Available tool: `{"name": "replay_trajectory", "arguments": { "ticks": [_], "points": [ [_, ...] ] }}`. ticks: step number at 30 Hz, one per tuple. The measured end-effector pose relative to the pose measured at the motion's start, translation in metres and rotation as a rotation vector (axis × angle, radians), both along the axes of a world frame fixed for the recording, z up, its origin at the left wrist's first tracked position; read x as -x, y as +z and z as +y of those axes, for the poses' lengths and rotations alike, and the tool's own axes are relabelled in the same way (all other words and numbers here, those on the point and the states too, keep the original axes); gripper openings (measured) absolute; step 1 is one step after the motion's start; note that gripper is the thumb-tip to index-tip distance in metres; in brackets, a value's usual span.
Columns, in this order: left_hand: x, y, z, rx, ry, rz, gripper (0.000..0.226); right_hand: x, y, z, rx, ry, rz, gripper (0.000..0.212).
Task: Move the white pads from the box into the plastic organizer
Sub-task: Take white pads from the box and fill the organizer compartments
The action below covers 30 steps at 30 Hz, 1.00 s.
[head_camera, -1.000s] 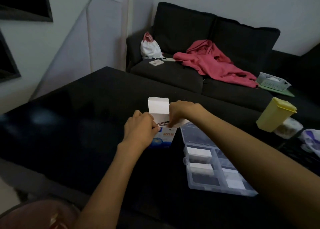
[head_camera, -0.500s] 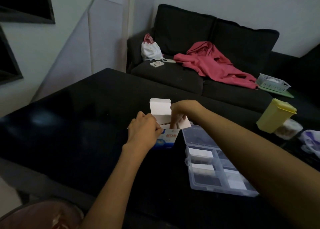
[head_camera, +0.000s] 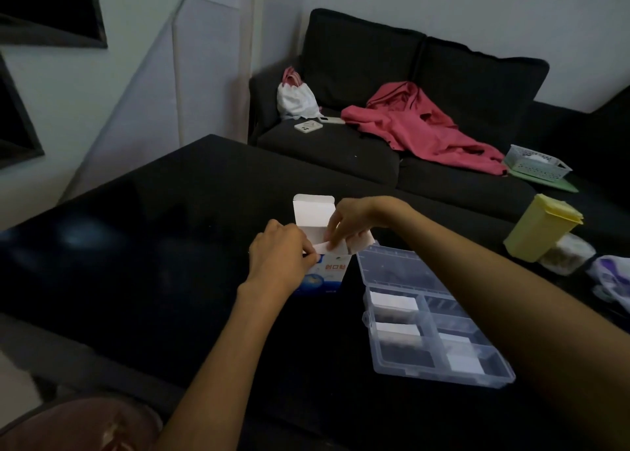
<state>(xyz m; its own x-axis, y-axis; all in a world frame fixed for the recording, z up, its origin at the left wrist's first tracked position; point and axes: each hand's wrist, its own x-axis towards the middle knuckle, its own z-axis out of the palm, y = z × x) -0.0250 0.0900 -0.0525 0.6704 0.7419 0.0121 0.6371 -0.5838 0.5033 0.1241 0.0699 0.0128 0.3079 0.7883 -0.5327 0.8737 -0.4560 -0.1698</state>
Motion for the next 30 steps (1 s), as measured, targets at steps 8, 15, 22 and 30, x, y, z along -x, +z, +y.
{"name": "replay_trajectory", "arguments": {
  "ticks": [8,15,22,30],
  "points": [
    [0.002,0.003,-0.002,-0.005,0.04,-0.062,0.035,-0.012,0.008,-0.014,-0.203,-0.011,0.178,0.027],
    [-0.006,0.014,-0.008,0.117,0.244,-0.407,0.028,-0.033,0.013,-0.044,-0.401,-0.219,0.429,0.022],
    [-0.018,0.02,-0.025,0.22,0.126,-0.344,0.031,-0.032,0.0,-0.112,-0.602,-0.264,0.602,0.023],
    [-0.037,0.009,-0.058,0.388,-0.23,-0.235,0.033,-0.055,-0.05,-0.182,-0.63,-0.213,0.475,0.017]
  ]
}}
